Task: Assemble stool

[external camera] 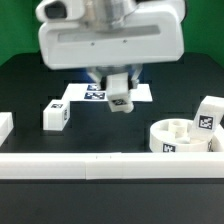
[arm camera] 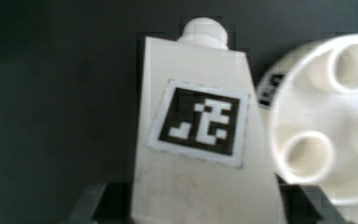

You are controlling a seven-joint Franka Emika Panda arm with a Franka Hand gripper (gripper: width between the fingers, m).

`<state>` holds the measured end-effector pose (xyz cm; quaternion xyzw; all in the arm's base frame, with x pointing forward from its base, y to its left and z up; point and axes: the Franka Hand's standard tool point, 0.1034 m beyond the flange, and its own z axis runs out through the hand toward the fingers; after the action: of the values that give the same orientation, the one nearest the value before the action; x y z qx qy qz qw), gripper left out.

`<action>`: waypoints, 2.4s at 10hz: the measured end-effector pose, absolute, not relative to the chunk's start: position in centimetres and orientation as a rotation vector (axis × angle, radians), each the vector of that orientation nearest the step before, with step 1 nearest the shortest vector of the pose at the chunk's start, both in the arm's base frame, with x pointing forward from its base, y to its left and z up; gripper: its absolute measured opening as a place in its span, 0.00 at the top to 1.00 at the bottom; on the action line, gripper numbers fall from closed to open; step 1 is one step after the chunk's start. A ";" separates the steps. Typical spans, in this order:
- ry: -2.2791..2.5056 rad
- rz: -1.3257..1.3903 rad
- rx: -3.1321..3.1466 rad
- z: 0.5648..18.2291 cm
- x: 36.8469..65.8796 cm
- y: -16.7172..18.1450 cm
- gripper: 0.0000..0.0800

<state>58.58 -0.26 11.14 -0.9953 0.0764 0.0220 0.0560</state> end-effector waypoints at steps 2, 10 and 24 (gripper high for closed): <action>0.238 -0.166 -3.043 11.5 59.0 -0.3 0.59; 0.077 -0.564 -3.082 12.1 60.4 2.9 0.59; -0.423 -0.650 -3.110 11.7 61.7 6.2 0.59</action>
Offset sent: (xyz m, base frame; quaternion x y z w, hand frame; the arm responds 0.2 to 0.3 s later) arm 0.0000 0.0000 0.0000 0.0000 0.1938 0.0000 0.9810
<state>61.66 6.15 11.74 -0.9698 -0.1318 -0.2026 -0.0318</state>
